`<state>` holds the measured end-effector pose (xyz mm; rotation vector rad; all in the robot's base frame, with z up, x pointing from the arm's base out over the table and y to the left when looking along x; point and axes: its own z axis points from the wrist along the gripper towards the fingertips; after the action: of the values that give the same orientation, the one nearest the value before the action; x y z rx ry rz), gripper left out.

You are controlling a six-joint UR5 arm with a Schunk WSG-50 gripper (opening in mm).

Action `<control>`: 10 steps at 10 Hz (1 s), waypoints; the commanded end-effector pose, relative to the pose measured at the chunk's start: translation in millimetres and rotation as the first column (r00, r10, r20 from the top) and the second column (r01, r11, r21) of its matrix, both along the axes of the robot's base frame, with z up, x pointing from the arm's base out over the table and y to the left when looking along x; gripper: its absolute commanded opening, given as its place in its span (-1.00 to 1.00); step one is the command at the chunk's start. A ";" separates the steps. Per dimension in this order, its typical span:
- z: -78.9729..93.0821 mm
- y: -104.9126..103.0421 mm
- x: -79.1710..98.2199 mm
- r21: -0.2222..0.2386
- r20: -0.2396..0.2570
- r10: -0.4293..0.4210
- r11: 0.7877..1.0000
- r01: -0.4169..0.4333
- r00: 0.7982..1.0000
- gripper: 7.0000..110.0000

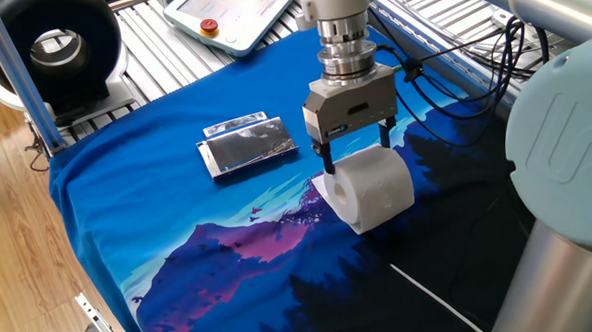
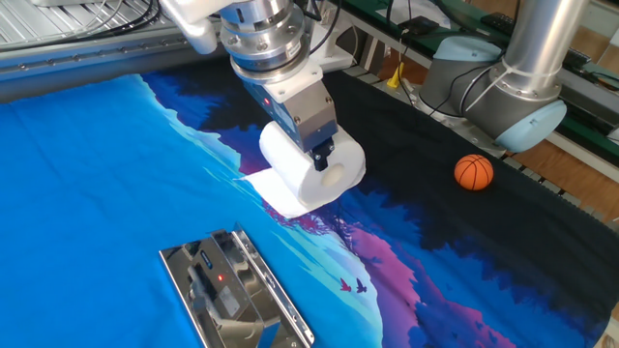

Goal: Put the toilet paper on its holder

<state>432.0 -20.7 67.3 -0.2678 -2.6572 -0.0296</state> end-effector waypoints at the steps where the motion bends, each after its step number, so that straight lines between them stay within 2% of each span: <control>1: -0.4 3.3 3.2 0.025 0.008 -0.005 1.000 0.004 1.000 1.00; 3: 1.9 2.6 -3.0 0.024 -0.011 0.001 1.000 -0.001 1.000 1.00; 6: 1.8 -1.2 -6.3 0.031 -0.015 0.014 0.999 -0.013 1.000 1.00; 8: -7.1 -2.8 1.0 0.030 0.012 0.005 1.000 -0.005 1.000 1.00; 9: -9.8 0.7 4.1 0.036 0.022 -0.006 0.999 0.005 1.000 0.57; 10: -11.6 2.1 5.6 0.034 0.026 -0.011 0.999 0.010 1.000 0.57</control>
<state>432.0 -23.0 60.1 -0.2534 -2.6638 -0.0565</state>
